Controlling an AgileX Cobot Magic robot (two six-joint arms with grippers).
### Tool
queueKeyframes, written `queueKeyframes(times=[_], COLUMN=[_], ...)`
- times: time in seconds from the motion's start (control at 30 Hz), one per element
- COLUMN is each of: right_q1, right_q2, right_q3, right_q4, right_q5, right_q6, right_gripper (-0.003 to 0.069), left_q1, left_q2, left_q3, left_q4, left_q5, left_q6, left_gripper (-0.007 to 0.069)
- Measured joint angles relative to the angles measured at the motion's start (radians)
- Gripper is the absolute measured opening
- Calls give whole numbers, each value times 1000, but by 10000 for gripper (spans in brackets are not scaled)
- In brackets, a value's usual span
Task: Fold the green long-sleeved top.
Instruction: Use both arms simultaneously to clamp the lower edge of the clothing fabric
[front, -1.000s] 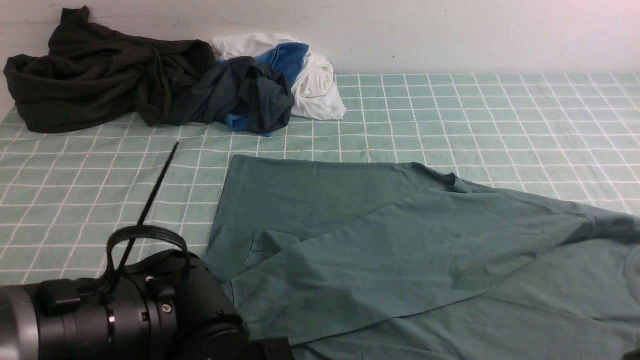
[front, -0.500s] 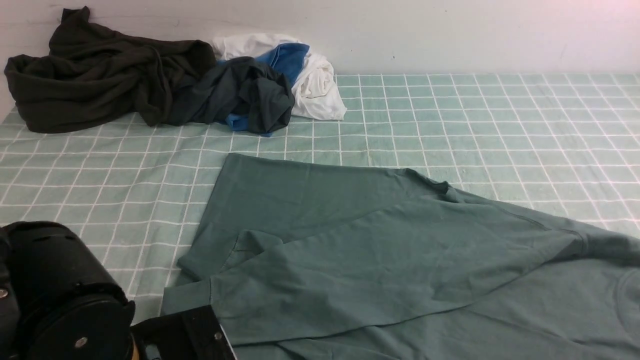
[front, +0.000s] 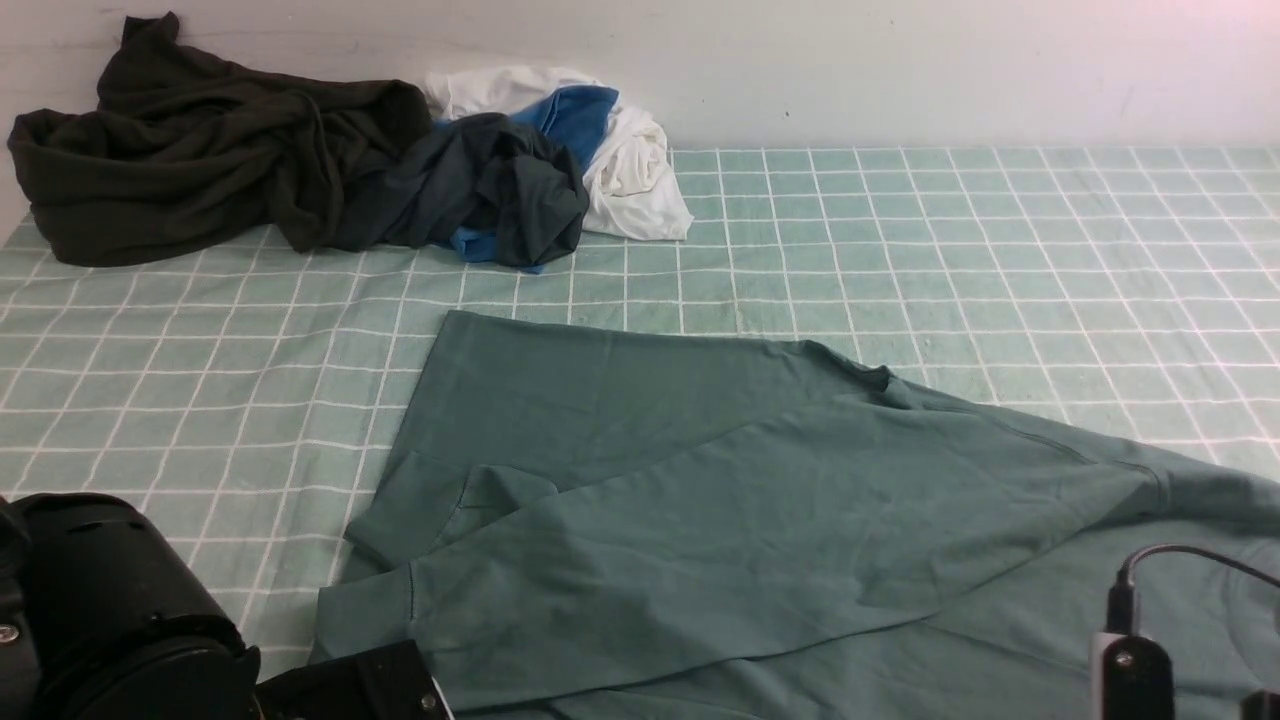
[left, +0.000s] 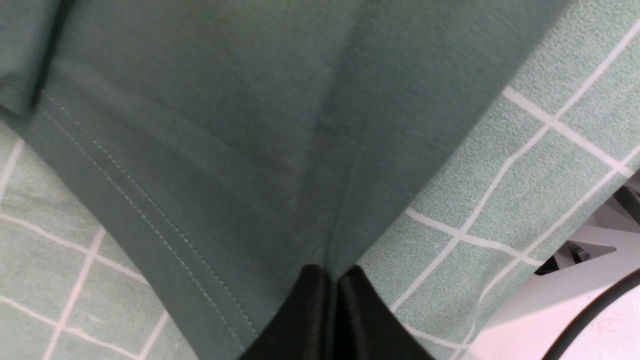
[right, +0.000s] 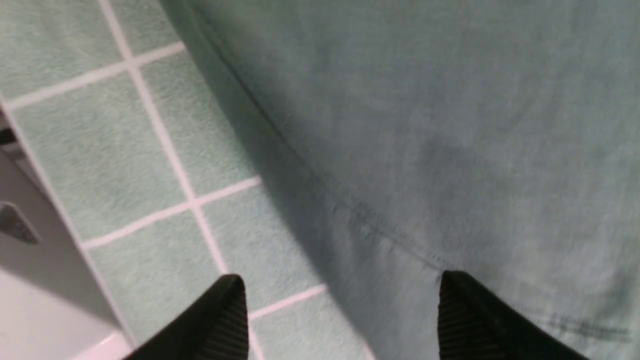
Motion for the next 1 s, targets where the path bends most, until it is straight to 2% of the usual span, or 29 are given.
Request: queueKeyframes(times=[0.17, 0.37, 0.8, 0.97, 1.0], right_q1=[0, 0, 1, 6, 6], right_q2=[112, 183, 200, 199, 199], right_q3=[2, 2, 73, 74, 74], right_q4=[0, 13, -11, -15, -19], right_q5=[-110, -124, -211, -214, -221], right_q6=[4, -26, -136, -120, -116], right_gripper=[429, 398, 381, 268, 215], left_q1=[0, 0, 0, 0, 0], left_q2=[0, 0, 0, 0, 0], left_q3=[0, 0, 0, 0, 0], left_q4=[0, 0, -1, -1, -1], left_q5=[-2, -3, -6, -6, -6], left_q6=[0, 0, 0, 0, 0], left_gripper=[-1, -1, -1, -1, -1])
